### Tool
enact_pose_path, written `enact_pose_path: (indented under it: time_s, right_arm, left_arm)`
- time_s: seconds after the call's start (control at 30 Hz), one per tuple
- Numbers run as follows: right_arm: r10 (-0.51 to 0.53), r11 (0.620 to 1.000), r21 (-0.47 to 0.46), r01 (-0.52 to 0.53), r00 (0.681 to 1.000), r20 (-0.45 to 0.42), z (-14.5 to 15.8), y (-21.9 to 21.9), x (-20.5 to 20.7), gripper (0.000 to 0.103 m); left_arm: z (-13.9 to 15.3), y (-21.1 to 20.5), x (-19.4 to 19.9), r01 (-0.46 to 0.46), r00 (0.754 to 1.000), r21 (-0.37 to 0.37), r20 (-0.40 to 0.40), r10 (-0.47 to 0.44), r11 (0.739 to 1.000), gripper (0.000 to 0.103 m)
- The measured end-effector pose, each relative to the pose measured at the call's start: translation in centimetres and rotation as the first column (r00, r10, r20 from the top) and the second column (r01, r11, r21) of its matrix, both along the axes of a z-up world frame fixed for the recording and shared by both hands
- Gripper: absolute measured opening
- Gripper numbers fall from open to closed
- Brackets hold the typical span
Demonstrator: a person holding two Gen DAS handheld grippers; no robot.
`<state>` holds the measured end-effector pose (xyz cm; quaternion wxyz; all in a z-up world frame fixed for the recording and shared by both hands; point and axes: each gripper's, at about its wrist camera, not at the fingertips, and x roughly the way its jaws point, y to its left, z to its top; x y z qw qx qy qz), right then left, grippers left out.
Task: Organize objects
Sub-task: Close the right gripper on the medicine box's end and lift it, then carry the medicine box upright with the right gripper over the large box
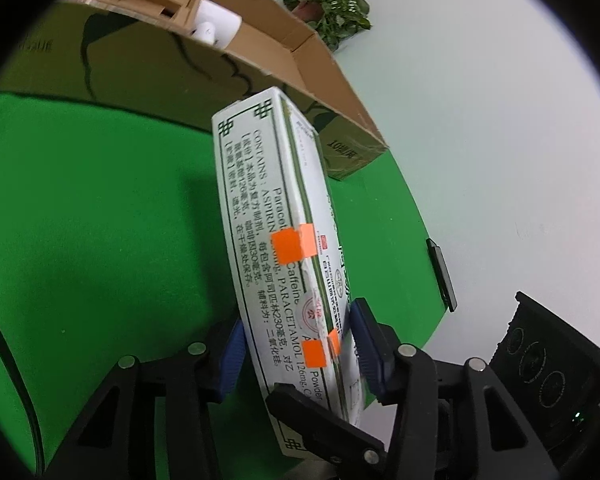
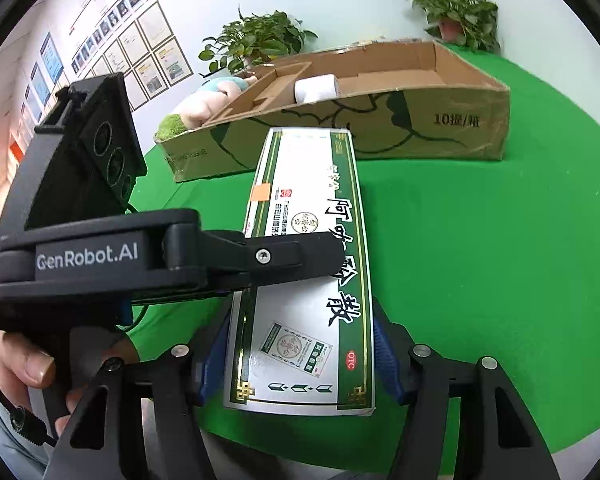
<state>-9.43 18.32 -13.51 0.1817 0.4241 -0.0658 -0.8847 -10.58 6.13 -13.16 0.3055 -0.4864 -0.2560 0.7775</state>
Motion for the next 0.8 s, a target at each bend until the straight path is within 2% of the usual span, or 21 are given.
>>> enact_pose_path:
  time_s: [0.4, 0.67, 0.77, 0.8]
  right_arm:
    - [-0.041, 0.999, 0.015, 0.044, 0.988, -0.146, 4.5, 0.5, 0.1, 0.058]
    - [-0.076, 0.997, 0.010, 0.081, 0.965, -0.250, 9.6, 0.7, -1.4, 0.057]
    - [-0.080, 0.996, 0.011, 0.087, 0.953, -0.293, 11.6, 0.4, -1.7, 0.057]
    - [-0.079, 0.996, 0.008, 0.086, 0.949, -0.304, 12.1, 0.2, -1.9, 0.057]
  left_arm:
    - [5.9, 0.7, -0.3, 0.042, 0.989, -0.016, -0.142, -0.044, 0.999, 0.046]
    - [11.9, 1.5, -1.5, 0.053, 0.961, -0.049, -0.269, -0.064, 0.997, 0.046]
    - [13.6, 1.1, -1.3, 0.052, 0.951, -0.052, -0.302, -0.066, 0.997, 0.046]
    - [13.9, 2.2, -2.2, 0.050, 0.948, -0.057, -0.311, -0.065, 0.997, 0.046]
